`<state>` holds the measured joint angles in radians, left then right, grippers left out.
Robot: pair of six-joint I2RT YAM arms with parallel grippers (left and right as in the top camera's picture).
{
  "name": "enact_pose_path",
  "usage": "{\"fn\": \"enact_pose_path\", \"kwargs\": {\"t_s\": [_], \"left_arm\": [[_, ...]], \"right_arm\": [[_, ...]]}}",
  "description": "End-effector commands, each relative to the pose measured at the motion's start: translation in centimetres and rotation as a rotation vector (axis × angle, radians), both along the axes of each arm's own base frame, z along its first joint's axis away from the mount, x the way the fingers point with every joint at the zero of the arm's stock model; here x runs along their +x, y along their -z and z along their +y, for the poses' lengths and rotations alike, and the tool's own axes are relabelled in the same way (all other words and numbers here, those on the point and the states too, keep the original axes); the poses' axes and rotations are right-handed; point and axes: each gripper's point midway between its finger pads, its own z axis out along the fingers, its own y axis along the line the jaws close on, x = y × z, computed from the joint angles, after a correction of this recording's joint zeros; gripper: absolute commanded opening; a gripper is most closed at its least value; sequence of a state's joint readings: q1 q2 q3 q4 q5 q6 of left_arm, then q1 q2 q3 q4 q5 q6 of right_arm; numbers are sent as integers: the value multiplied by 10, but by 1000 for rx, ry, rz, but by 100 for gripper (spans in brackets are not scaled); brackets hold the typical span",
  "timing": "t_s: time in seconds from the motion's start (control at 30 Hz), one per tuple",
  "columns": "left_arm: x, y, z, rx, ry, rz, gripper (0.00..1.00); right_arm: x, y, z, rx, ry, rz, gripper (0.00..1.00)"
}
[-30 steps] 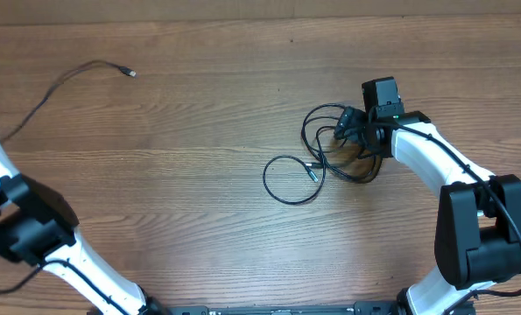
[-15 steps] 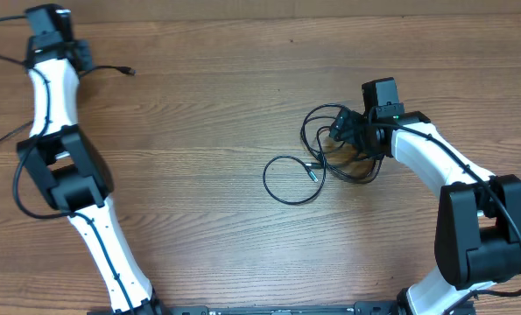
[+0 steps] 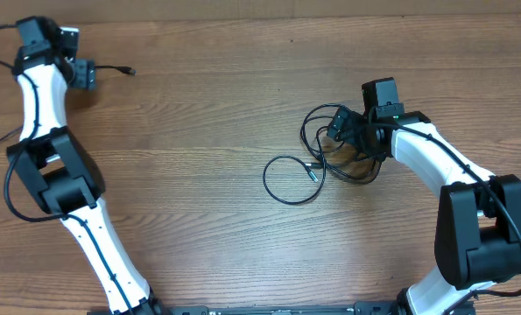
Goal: Untangle cables
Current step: 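Lay the separated cable at the top-left table corner with the left gripper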
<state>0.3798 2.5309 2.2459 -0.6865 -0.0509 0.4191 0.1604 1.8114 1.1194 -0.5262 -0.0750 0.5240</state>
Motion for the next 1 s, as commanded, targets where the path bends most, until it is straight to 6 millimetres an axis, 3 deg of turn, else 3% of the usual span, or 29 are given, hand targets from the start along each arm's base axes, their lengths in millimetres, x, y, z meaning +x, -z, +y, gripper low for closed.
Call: {"fn": "enact_pose_path", "kwargs": {"t_s": [0.0, 0.23, 0.43, 0.73, 0.77, 0.8, 0.83, 0.87, 0.97], "left_arm": [[-8, 11, 13, -23, 55, 21, 82], [-27, 22, 33, -82, 63, 43, 84], [-43, 37, 43, -100, 43, 78, 75], [-71, 78, 52, -147, -22, 125, 69], [-72, 82, 52, -148, -24, 126, 65], [-74, 85, 52, -148, -26, 128, 53], [-75, 87, 53, -150, -41, 130, 9], [-75, 87, 53, -162, -67, 124, 4], [-73, 83, 59, -185, -173, 91, 4]], "right_arm": [[-3, 6, 0, -4, 2, 16, 98], [-4, 6, 0, -3, 2, 17, 98], [-5, 7, 0, -4, 2, 24, 99], [-6, 7, 0, -5, 2, 27, 99], [-6, 7, -1, -5, 2, 28, 99], [-7, 7, -1, -5, 2, 30, 99], [-8, 8, -1, -6, 2, 35, 99], [-8, 8, -1, -6, 2, 39, 99], [-10, 8, -1, -7, 2, 45, 99]]}}
